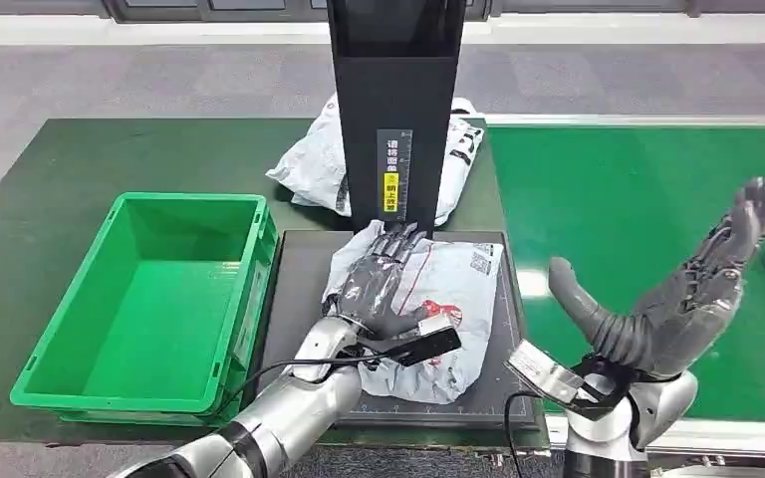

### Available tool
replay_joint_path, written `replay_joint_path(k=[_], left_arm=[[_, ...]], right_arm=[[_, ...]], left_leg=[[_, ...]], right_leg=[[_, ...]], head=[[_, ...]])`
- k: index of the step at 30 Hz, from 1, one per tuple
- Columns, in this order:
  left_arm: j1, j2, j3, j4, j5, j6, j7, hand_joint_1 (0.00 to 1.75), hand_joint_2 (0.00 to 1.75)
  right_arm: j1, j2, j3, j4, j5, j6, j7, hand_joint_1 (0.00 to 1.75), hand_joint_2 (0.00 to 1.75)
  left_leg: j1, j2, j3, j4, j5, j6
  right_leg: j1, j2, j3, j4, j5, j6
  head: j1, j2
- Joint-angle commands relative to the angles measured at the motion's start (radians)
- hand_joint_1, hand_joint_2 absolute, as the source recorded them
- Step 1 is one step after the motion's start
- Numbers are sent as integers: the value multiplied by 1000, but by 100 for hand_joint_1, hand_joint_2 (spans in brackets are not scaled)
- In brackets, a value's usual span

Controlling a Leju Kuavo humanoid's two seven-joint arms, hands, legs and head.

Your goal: Moved the parcel from conveyor to table for the left to box.

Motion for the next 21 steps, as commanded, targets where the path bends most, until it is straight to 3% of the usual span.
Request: replay_joint_path(k=[1,8,9,10,17,21], left_arm=[[-97,24,-187,219,-215,-128,286,0,175],[-87,35,-209,220,-293,-248,340,0,175],[-86,38,-207,219,-295,-246,344,73,175],[-87,40,-211,221,-306,-249,354,169,175],[-80,50,-193,215,-335,-250,359,175,175],[-81,55,-188,195,-374,-177,396,175,175]], right_arm=[[19,51,34,78,-11,0,4,0,175],[16,51,30,85,-20,0,4,0,175],[18,51,31,85,-20,0,4,0,175],[20,51,31,84,-19,0,4,0,175],[27,51,30,83,-18,0,4,0,175],[29,51,28,86,-15,0,4,0,175]], left_leg=[[1,3,5,-3,0,0],[1,3,6,-4,0,-1],[1,3,4,-2,0,0],[1,4,7,-5,0,0],[1,2,6,-4,1,0],[1,2,7,-4,2,0]], right_leg=[[2,2,4,-4,1,-1],[1,3,5,-4,1,-1],[1,2,4,-2,1,-1],[1,3,6,-5,2,-1],[1,3,5,-3,2,-1],[1,2,6,-3,2,-1]], head=[[0,0],[0,0],[0,0],[0,0],[0,0],[0,0]])
